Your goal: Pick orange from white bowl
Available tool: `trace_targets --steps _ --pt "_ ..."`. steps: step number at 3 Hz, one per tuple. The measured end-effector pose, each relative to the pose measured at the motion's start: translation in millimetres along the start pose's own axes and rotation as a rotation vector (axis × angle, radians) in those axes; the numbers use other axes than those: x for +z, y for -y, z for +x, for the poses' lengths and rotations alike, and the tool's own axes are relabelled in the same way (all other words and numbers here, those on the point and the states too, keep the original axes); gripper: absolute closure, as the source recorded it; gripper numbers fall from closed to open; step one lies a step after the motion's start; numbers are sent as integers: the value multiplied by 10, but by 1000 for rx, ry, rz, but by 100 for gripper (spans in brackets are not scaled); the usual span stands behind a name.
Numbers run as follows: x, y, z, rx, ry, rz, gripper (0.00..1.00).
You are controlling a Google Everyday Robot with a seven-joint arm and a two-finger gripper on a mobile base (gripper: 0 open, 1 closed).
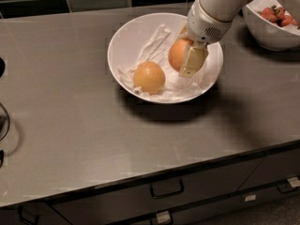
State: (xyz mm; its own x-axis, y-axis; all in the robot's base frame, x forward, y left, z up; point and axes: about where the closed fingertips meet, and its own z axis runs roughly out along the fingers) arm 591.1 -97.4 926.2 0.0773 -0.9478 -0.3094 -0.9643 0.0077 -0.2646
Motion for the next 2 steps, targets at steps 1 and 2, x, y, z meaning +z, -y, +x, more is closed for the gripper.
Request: trace_targets --steps 1,2 --pt "-198 13 -40 -5 8 37 100" --pt "-381 22 -78 -7 16 76 100"
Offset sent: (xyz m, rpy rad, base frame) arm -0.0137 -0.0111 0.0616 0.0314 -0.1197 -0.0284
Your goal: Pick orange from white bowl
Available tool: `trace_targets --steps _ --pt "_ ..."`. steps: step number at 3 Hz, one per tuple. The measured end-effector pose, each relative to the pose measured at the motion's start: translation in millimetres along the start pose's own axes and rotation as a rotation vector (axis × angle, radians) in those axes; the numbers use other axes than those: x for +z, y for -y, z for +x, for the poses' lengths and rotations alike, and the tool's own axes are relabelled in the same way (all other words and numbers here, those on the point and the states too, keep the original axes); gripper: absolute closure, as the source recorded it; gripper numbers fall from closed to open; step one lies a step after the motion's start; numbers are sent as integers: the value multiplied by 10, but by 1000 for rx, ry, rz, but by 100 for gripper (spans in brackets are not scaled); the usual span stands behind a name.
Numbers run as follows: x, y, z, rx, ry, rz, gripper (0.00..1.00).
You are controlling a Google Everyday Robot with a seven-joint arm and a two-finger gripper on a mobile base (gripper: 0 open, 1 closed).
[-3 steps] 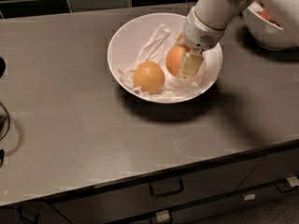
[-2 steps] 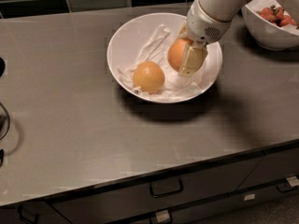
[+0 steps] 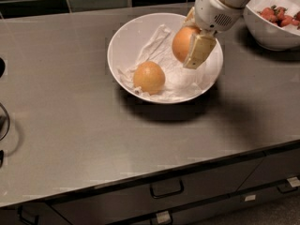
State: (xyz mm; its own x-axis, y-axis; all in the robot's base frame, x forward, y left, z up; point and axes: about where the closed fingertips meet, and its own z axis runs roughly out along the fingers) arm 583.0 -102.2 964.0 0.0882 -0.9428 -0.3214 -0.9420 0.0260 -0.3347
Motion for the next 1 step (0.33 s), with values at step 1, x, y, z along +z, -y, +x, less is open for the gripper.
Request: trace_targets --steps 1 --pt "0 0 0 0 0 0 100"
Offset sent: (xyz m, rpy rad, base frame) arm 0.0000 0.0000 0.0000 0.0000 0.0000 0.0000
